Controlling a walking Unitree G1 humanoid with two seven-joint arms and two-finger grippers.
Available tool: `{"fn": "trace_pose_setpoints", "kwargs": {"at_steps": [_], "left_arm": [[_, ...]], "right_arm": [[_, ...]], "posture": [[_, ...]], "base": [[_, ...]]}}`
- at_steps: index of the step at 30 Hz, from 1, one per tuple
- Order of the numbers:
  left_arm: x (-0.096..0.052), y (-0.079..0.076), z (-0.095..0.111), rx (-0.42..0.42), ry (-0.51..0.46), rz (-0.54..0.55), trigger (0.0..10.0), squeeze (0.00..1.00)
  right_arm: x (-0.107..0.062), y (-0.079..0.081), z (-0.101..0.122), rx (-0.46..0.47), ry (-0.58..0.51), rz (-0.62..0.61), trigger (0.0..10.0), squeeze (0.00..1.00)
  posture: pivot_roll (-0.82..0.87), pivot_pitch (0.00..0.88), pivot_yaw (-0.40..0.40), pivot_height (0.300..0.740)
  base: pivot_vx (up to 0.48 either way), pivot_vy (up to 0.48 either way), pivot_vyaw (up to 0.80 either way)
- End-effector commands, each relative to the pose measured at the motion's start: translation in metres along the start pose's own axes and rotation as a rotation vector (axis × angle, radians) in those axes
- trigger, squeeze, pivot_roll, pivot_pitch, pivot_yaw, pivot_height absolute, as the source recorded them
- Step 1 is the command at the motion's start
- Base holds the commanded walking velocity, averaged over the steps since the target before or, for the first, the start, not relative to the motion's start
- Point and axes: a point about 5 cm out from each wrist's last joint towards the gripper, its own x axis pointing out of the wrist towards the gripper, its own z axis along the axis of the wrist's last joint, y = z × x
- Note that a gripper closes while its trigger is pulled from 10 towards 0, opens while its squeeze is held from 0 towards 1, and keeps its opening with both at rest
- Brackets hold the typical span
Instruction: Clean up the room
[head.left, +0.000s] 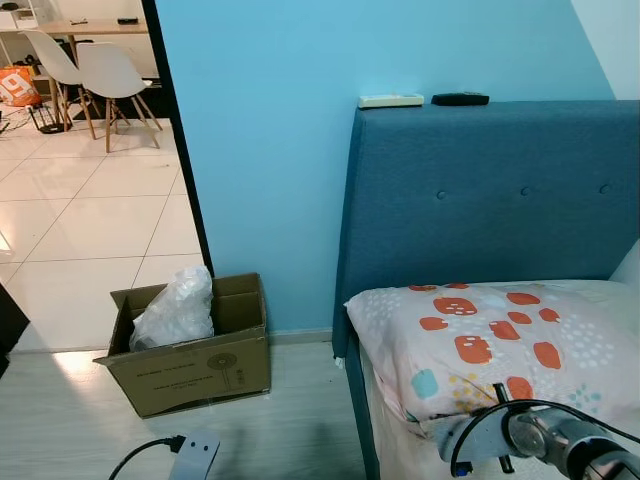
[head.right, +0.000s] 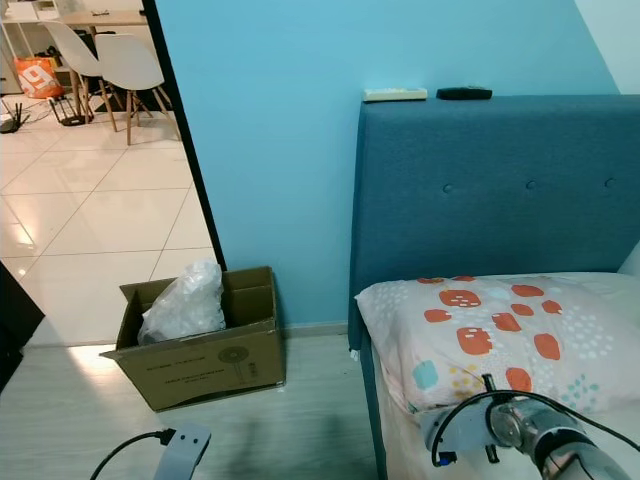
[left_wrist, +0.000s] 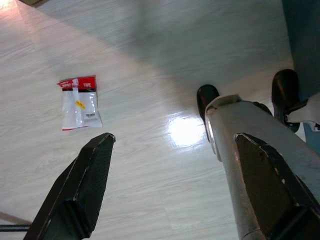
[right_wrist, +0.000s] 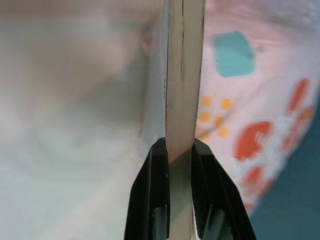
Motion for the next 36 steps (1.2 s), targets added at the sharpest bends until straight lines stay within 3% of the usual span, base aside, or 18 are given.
{"fn": "trace_pose_setpoints", "kwargs": {"at_steps": [1, 8, 13, 14, 18, 19, 25, 26, 28, 29, 30, 36], "left_arm": [[-0.001, 0.004, -0.004, 0.009, 0.012, 0.004, 10.0, 0.0], [-0.001, 0.005, -0.004, 0.013, 0.012, 0.004, 10.0, 0.0], [-0.001, 0.006, -0.003, 0.014, 0.009, 0.006, 10.0, 0.0], [-0.001, 0.006, -0.003, 0.014, 0.009, 0.006, 10.0, 0.0], [-0.001, 0.006, -0.003, 0.014, 0.008, 0.007, 10.0, 0.0], [-0.001, 0.006, -0.003, 0.014, 0.008, 0.007, 10.0, 0.0], [-0.001, 0.005, -0.003, 0.014, 0.009, 0.007, 10.0, 0.0], [-0.001, 0.005, -0.003, 0.015, 0.009, 0.007, 10.0, 0.0], [-0.001, 0.005, -0.003, 0.015, 0.01, 0.007, 10.0, 0.0], [-0.001, 0.005, -0.003, 0.015, 0.01, 0.008, 10.0, 0.0], [-0.001, 0.005, -0.003, 0.014, 0.01, 0.008, 10.0, 0.0], [-0.001, 0.006, -0.004, 0.014, 0.01, 0.009, 10.0, 0.0]], "right_arm": [[0.001, 0.007, 0.006, 0.024, -0.052, 0.036, 10.0, 0.0], [0.001, 0.012, 0.001, -0.006, -0.019, 0.054, 10.0, 0.0], [-0.001, 0.012, -0.014, -0.069, 0.106, 0.063, 10.0, 0.0], [-0.002, 0.012, -0.017, -0.066, 0.137, 0.069, 10.0, 0.09], [-0.004, 0.012, -0.022, -0.083, 0.169, 0.082, 10.0, 0.2], [-0.005, 0.013, -0.025, -0.093, 0.193, 0.091, 10.0, 0.35], [-0.009, 0.012, -0.035, -0.119, 0.254, 0.08, 10.0, 0.35], [-0.009, 0.013, -0.036, -0.119, 0.264, 0.087, 10.0, 0.46], [-0.011, 0.014, -0.04, -0.124, 0.289, 0.1, 10.0, 0.83], [-0.011, 0.015, -0.042, -0.13, 0.298, 0.103, 10.0, 0.83], [-0.012, 0.015, -0.042, -0.135, 0.304, 0.103, 10.0, 0.97], [-0.012, 0.016, -0.044, -0.133, 0.319, 0.115, 10.0, 0.96]], "posture": [[0.01, 0.034, 0.007, 0.72], [0.01, 0.04, 0.011, 0.72], [0.01, 0.04, 0.012, 0.72], [0.01, 0.04, 0.012, 0.72], [0.01, 0.038, 0.012, 0.72], [0.01, 0.037, 0.012, 0.72], [0.01, 0.034, 0.013, 0.72], [0.01, 0.033, 0.013, 0.72], [0.01, 0.032, 0.012, 0.72], [0.01, 0.032, 0.012, 0.72], [0.01, 0.032, 0.012, 0.72], [0.01, 0.028, 0.013, 0.72]], "base": [[0.0, 0.0, 0.0], [0.0, 0.0, 0.0], [0.0, 0.0, 0.0], [0.0, 0.0, 0.0], [0.0, 0.0, 0.0], [0.0, 0.0, 0.0], [0.0, 0.0, 0.0], [0.0, 0.0, 0.0], [0.0, 0.0, 0.0], [0.0, 0.0, 0.0], [0.0, 0.0, 0.0], [0.0, 0.0, 0.0]]}}
